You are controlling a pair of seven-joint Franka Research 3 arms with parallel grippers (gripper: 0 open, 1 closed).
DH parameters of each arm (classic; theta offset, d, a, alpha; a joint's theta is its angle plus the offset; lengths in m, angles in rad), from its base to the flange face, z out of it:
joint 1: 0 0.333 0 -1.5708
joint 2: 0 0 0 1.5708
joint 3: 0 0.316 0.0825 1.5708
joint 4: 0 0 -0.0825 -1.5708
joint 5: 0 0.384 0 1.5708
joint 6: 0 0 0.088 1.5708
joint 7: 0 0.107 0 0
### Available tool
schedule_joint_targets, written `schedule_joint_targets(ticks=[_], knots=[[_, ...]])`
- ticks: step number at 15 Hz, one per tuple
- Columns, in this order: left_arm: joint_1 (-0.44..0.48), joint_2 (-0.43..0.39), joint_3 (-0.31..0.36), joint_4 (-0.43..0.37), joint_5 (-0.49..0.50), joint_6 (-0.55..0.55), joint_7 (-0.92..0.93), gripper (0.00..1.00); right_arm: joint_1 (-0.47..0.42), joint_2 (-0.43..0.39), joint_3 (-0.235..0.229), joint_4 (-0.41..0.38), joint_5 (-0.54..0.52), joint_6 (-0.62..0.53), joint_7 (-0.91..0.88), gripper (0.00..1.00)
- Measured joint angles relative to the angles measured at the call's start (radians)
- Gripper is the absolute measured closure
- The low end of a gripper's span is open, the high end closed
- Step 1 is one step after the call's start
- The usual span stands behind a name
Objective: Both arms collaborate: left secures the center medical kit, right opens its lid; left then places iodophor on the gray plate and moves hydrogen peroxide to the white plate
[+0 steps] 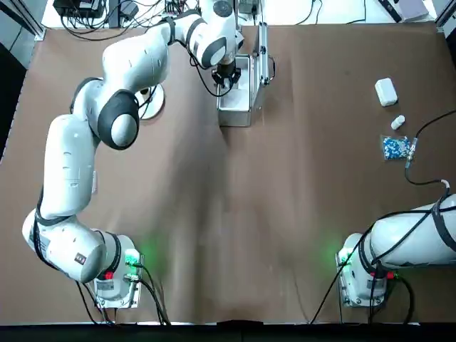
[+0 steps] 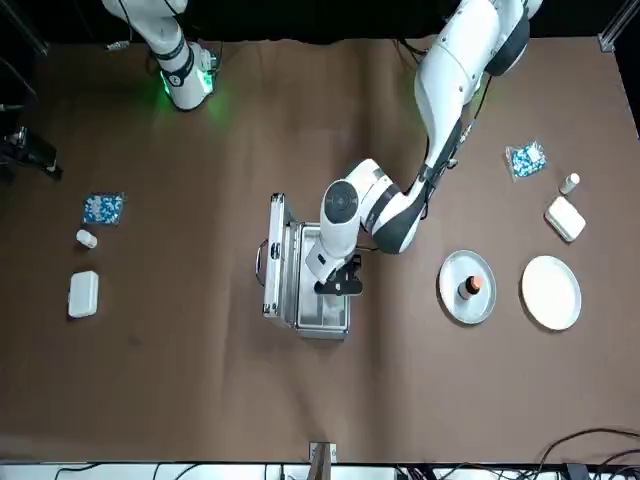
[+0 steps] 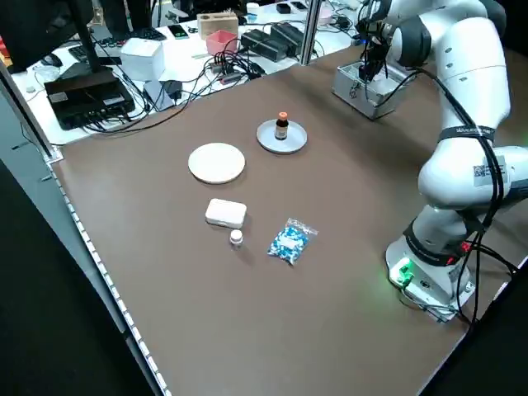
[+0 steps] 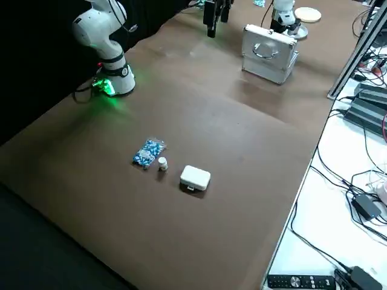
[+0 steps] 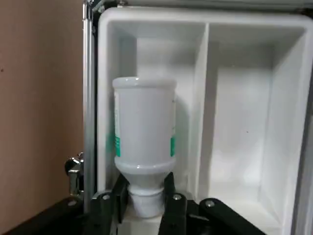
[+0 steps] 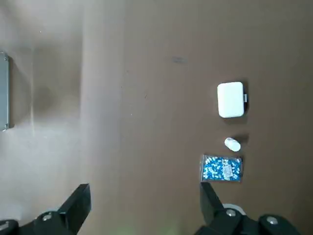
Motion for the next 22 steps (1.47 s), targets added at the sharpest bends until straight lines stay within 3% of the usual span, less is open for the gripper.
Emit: schedule_joint_targets(ticks=[10, 14, 22], knots=[[0.002, -0.015, -0.008, 0.019, -0.016, -0.041, -0.057, 0.67, 0.0, 0.0, -0.001, 0.0, 0.0, 0.001, 0.0, 0.01], [0.025, -0.051, -0.008, 0.023, -0.121, -0.072, -0.072, 0.67, 0.0, 0.0, -0.001, -0.001, 0.0, 0.001, 0.0, 0.01], [0.172, -0.151, -0.014, 0.025, -0.328, -0.185, -0.066, 0.67, -0.001, 0.0, -0.001, -0.002, 0.0, 0.001, 0.0, 0.01]])
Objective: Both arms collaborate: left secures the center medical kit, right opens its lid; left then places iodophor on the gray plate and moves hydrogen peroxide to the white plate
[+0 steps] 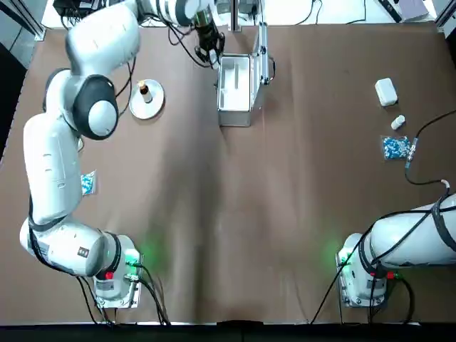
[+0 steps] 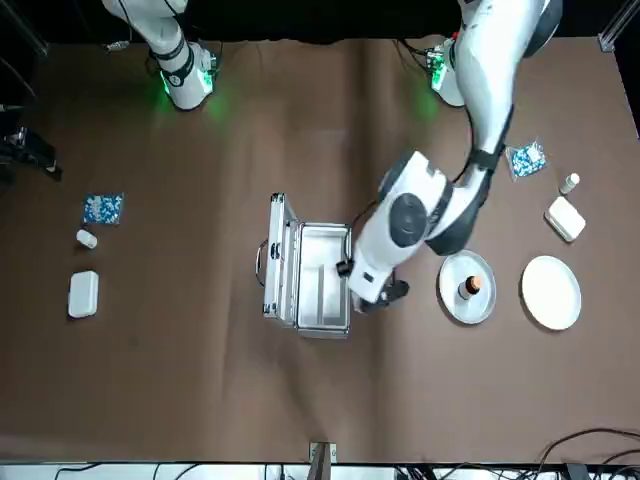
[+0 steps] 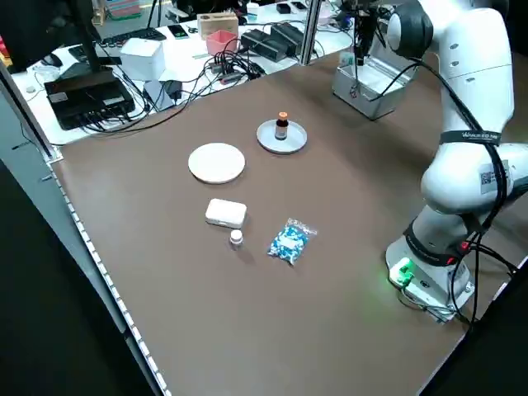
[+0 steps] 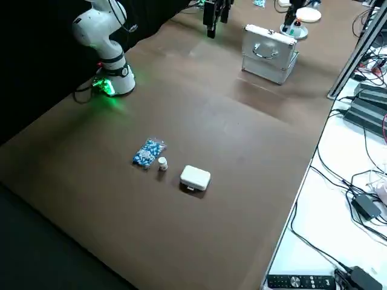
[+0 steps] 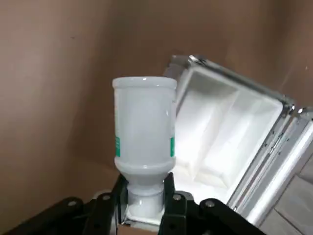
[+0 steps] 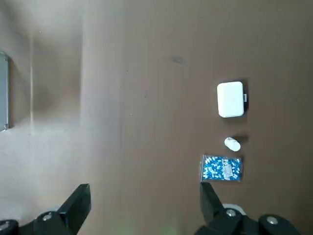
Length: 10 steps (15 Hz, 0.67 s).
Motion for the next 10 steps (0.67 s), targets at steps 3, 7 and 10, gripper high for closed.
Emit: schedule_joint_targets(ticks=[3, 7, 10], knots=[[0.076, -0.034, 0.001, 0.0, -0.084, -0.064, 0.013, 0.67, 0.0, 0.0, 0.0, -0.001, 0.0, 0.0, 0.0, 0.01], [0.212, -0.045, -0.004, 0.0, -0.203, -0.13, 0.036, 0.67, -0.001, 0.0, -0.001, -0.001, 0.0, 0.002, 0.0, 0.01], [0.335, -0.054, -0.03, 0.0, -0.313, -0.186, 0.04, 0.67, -0.002, 0.0, -0.002, -0.001, 0.0, 0.003, 0.0, 0.01]])
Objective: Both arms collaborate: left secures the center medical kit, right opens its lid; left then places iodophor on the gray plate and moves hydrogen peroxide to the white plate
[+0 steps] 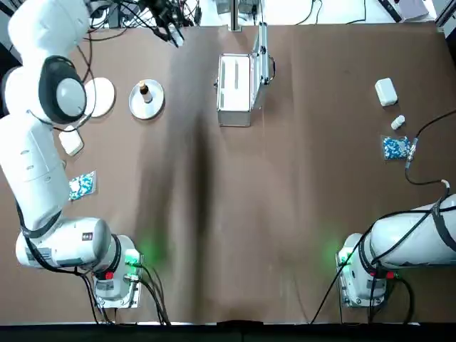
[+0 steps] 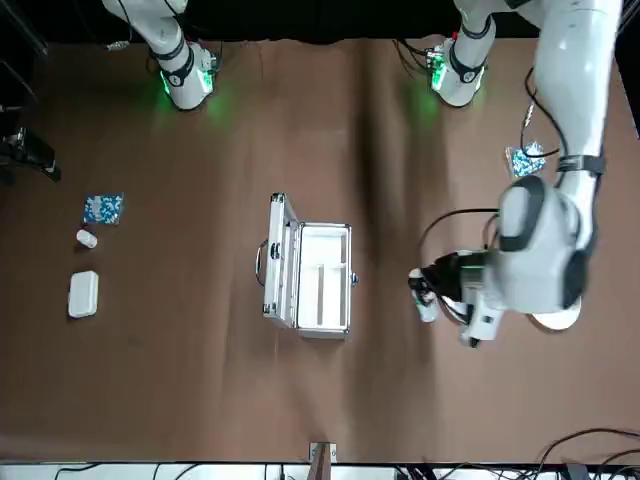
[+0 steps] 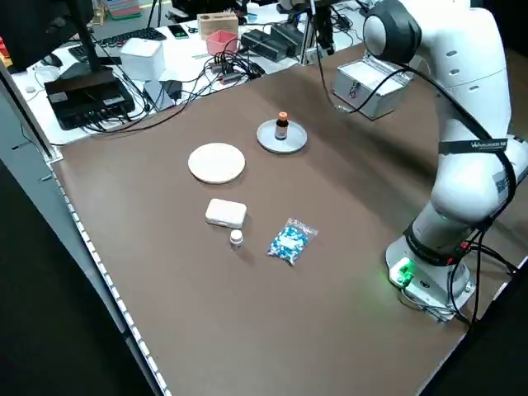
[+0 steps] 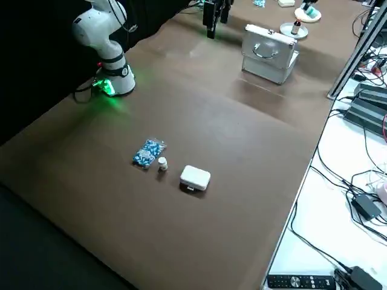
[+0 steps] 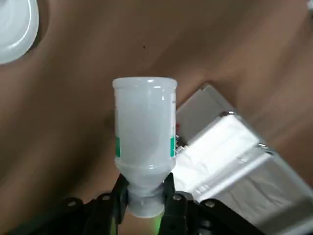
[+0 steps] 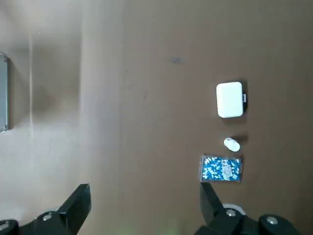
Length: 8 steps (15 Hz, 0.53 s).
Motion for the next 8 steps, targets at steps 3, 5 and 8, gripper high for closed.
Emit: schedule_joint_targets(ticks=[3, 5, 8], knots=[[0.2, -0.01, -0.035, 0.0, -0.15, -0.101, -0.001, 0.67, -0.001, 0.0, -0.001, 0.0, 0.0, 0.002, 0.0, 0.01], [0.278, -0.009, -0.038, -0.001, -0.198, -0.146, -0.001, 0.67, -0.001, 0.0, -0.001, 0.0, 0.0, 0.002, 0.0, 0.01], [0.396, -0.003, -0.034, -0.011, -0.321, -0.159, -0.002, 0.67, -0.001, 0.0, -0.001, 0.0, 0.0, 0.002, 0.0, 0.01]])
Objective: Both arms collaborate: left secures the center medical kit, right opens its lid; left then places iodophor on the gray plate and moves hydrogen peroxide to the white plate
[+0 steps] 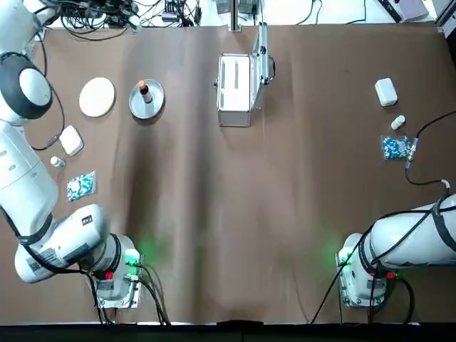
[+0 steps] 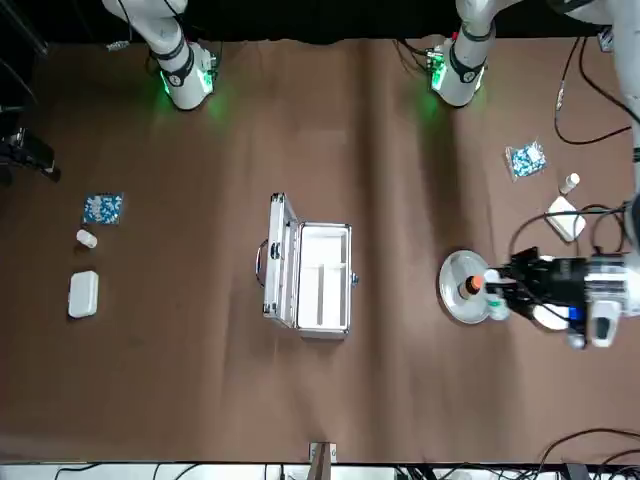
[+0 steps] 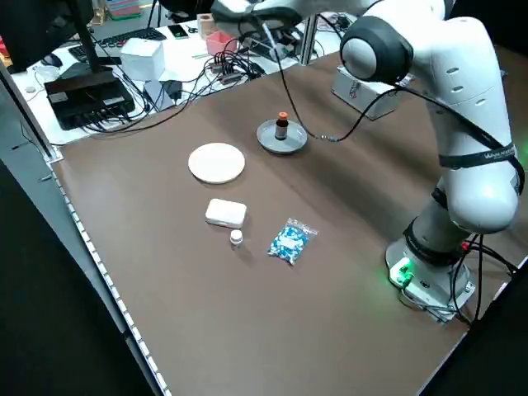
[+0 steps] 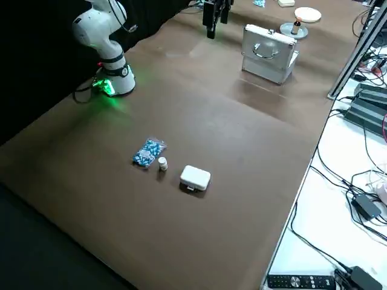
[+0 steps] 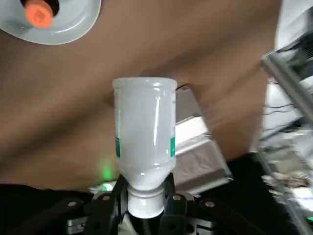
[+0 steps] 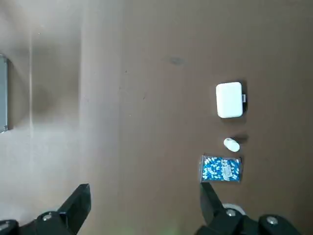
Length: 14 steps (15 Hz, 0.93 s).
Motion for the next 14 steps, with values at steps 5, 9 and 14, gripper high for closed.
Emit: schedule_joint_targets(ticks=[5, 9, 14], knots=[[0.187, 0.049, 0.003, -0.025, -0.18, -0.037, -0.101, 0.67, 0.0, 0.0, 0.0, 0.0, 0.0, 0.0, 0.0, 0.01], [0.29, 0.147, 0.004, -0.034, -0.255, -0.078, -0.178, 0.67, 0.0, 0.0, 0.0, 0.0, 0.0, 0.0, 0.0, 0.01], [0.375, 0.277, 0.005, -0.037, -0.282, -0.098, -0.195, 0.67, 0.0, 0.0, 0.0, 0.0, 0.0, 0.0, 0.0, 0.01]])
